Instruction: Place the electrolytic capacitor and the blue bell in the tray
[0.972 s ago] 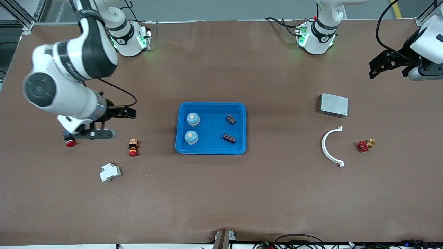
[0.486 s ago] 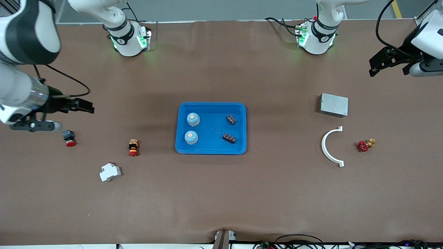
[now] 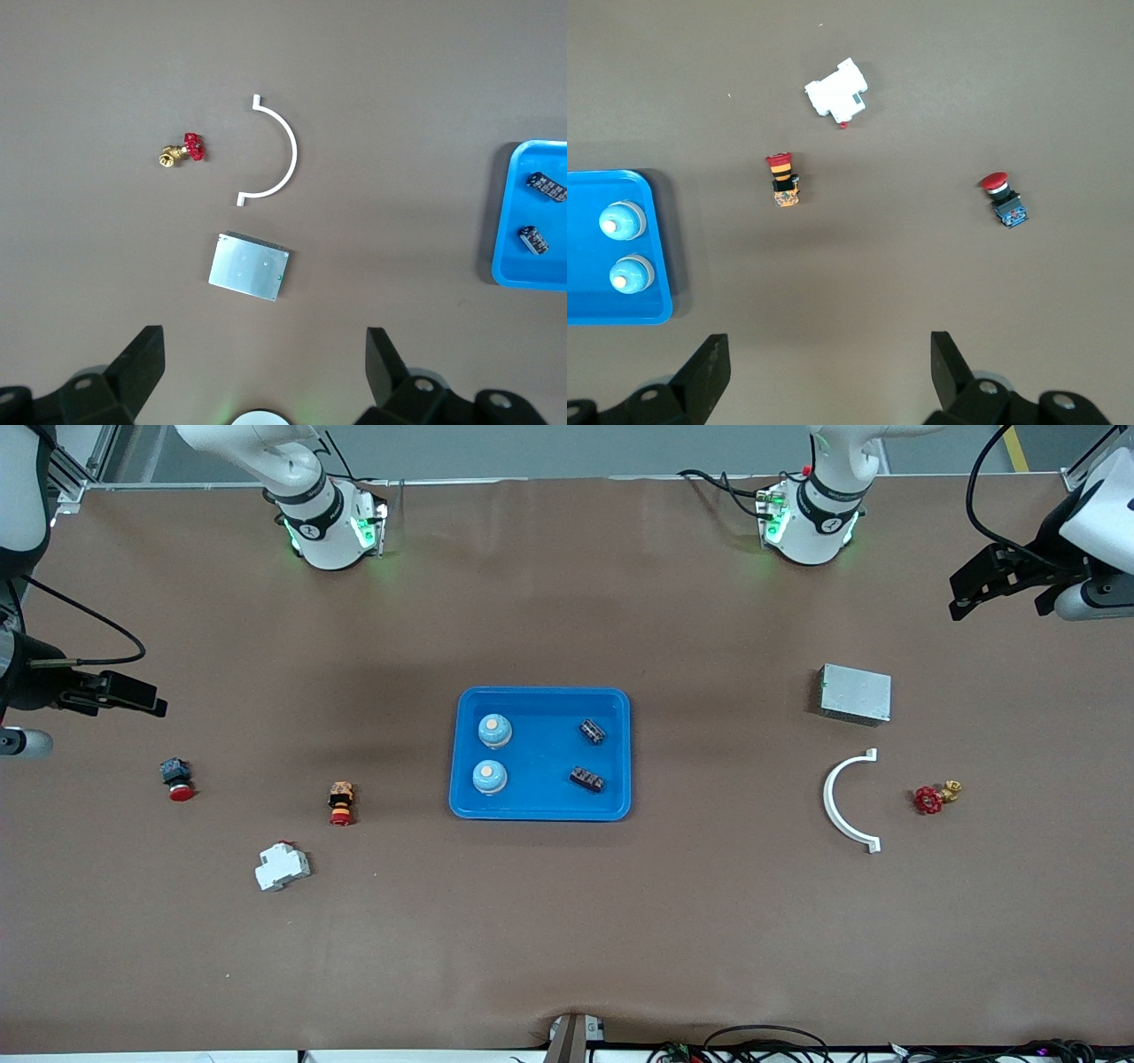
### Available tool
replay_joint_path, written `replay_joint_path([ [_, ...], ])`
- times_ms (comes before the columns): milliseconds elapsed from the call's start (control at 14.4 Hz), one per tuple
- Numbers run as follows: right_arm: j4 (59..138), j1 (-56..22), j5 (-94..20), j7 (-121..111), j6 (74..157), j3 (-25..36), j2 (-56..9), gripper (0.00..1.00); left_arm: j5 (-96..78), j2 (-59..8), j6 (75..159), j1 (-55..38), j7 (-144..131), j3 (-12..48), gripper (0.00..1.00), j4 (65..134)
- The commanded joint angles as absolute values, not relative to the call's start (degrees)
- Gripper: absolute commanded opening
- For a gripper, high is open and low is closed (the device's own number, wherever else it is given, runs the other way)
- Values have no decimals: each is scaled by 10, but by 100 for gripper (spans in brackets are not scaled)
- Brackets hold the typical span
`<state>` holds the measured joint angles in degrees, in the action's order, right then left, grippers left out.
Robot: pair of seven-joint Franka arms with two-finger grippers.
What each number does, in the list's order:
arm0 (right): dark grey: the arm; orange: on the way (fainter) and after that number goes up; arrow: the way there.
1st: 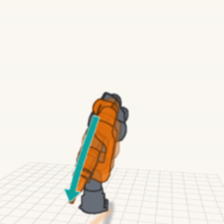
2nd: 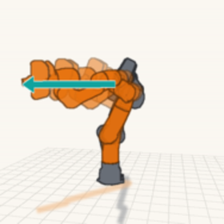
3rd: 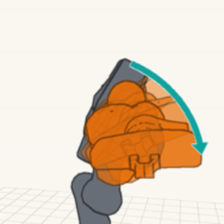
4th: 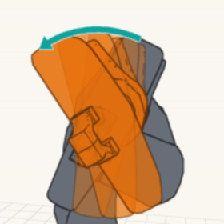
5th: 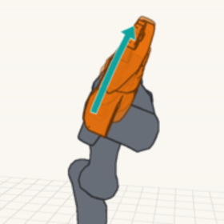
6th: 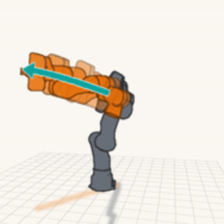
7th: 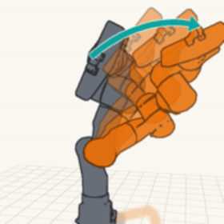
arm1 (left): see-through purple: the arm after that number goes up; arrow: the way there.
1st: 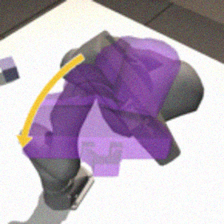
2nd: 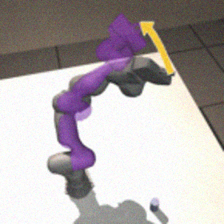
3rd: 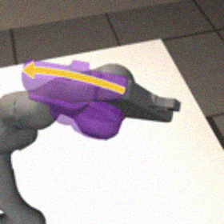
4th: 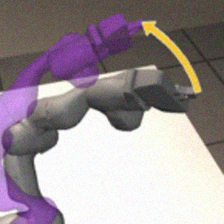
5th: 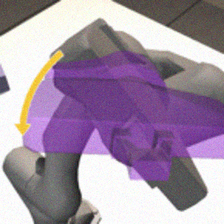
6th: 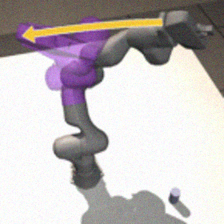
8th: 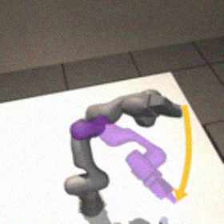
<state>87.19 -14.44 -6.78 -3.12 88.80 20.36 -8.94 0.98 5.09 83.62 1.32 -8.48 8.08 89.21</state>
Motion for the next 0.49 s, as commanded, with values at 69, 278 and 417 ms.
replay_joint_path([
  [69, 860, -140, -63, -13, 886, 196, -97, 100, 0, 38, 826, 16, -79, 82, 100, 866],
  [278, 855, -138, -61, -13, 886, 192, -111, 100, 1, 33, 826, 11, -81, 83, 100, 865],
  [417, 849, -116, -64, -14, 887, 186, -114, 100, 1, 33, 826, 11, -84, 83, 100, 865],
])
